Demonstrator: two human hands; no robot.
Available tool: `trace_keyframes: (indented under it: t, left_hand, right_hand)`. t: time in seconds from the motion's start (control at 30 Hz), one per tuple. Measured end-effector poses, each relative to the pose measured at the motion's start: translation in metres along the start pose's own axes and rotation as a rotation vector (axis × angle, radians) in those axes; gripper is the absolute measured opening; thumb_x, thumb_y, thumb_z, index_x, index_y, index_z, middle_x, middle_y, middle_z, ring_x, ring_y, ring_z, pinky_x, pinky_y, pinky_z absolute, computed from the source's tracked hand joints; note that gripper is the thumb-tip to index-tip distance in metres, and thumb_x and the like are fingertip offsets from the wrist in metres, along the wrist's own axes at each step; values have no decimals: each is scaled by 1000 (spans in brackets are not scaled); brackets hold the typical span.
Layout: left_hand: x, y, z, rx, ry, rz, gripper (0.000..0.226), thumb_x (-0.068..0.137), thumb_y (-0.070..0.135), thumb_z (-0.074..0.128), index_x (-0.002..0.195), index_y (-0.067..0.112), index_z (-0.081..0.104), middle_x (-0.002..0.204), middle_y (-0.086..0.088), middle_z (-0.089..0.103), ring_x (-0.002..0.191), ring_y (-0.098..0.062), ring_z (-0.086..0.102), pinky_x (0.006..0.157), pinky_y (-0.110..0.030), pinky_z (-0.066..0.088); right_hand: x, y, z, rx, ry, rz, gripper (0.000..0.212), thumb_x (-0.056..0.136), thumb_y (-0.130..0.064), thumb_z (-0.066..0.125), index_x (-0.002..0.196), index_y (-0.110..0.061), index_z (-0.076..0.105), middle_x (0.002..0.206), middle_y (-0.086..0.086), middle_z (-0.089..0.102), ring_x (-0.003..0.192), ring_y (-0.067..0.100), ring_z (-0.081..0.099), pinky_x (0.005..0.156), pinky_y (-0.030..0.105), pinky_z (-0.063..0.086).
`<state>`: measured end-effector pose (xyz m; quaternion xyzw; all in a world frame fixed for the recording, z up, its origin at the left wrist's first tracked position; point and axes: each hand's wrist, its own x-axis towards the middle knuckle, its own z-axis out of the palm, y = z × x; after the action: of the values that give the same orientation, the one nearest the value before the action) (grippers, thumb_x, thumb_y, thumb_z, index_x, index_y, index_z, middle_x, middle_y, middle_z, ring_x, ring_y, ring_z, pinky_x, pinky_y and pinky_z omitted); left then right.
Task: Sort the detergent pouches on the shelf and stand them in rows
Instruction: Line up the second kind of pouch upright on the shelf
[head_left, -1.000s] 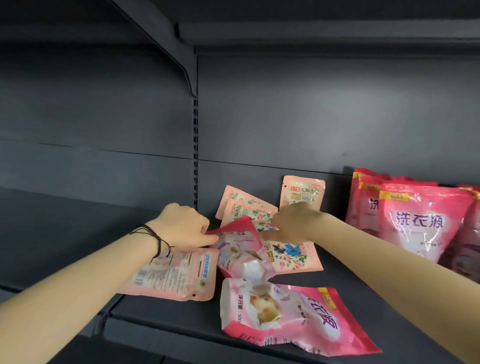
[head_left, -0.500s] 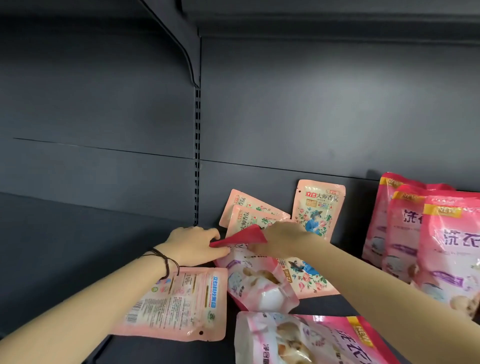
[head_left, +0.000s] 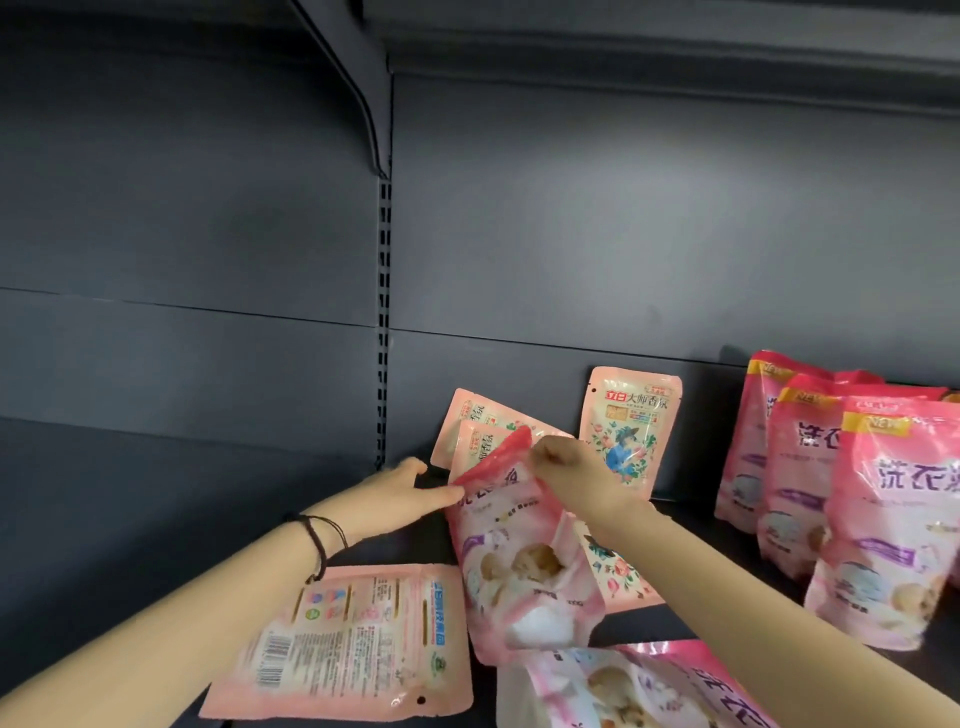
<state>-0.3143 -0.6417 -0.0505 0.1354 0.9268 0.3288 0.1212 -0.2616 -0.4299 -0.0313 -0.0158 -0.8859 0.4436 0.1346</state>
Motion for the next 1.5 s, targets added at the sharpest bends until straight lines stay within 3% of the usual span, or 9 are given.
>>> trace_keyframes:
  t: [0.13,0.27,0.47,0.57,0.8,0.97,1.17,1.37,1.5]
  left_hand:
    - [-19,10,3,-322,-12,-10,81,83,63,56,148,23,28,139,1,49,119,-15,50,86,-28,43]
    - [-32,23,11,-567,-52,63,40,89,48,58,122,25,57,115,3,65,105,-14,60,96,-36,47]
    - [-40,42,24,-837,-100,203,22,94,13,57,114,22,57,111,-1,68,99,-16,67,80,-31,55]
    - [-41,43,31,-816,-41,279,27,93,11,59,116,25,54,114,-3,67,102,-16,67,84,-33,56]
    - [-58,80,39,-752,121,438,34,87,9,67,113,25,52,109,-1,68,99,-13,66,78,-27,57]
    - [-79,138,54,-744,271,573,44,75,11,78,108,31,56,97,12,71,88,3,66,63,-12,53]
    - [-109,216,101,-815,318,657,42,71,18,78,106,27,58,97,14,73,87,-3,70,63,-16,55]
    - [-118,265,172,-849,333,661,37,77,12,75,106,25,58,98,13,73,90,-5,69,69,-20,57]
    - [-112,283,214,-826,337,636,33,80,10,74,103,26,57,98,11,73,91,-6,70,69,-22,57]
  right_hand:
    - [-13,-15,-9,388,56,-3,30,100,-19,48,72,-12,52,67,4,54,64,17,51,64,24,45]
    - [-22,-21,-17,459,159,-121,28,100,-24,48,77,-9,53,77,11,50,72,23,44,64,33,38]
    - [-48,-20,-26,542,136,-169,32,99,-29,49,70,-23,59,74,4,55,69,17,48,67,34,42]
    - [-62,-14,-35,443,96,-126,35,97,-35,50,93,-3,63,85,20,61,75,21,56,76,43,53]
    - [-77,0,-67,428,219,-173,42,100,-20,47,90,20,52,77,23,52,76,24,46,72,42,40]
    - [-91,6,-110,548,356,-275,33,101,-20,46,86,7,60,76,8,55,71,17,49,68,33,43]
    - [-123,39,-183,700,403,-293,34,101,-23,46,69,-15,56,59,-10,48,55,4,42,52,18,38]
    - [-153,91,-241,699,383,-259,34,100,-30,48,81,-3,56,82,8,48,76,22,41,69,37,36]
    - [-167,128,-254,684,396,-238,32,100,-33,46,75,-16,54,72,2,48,67,14,44,63,26,41]
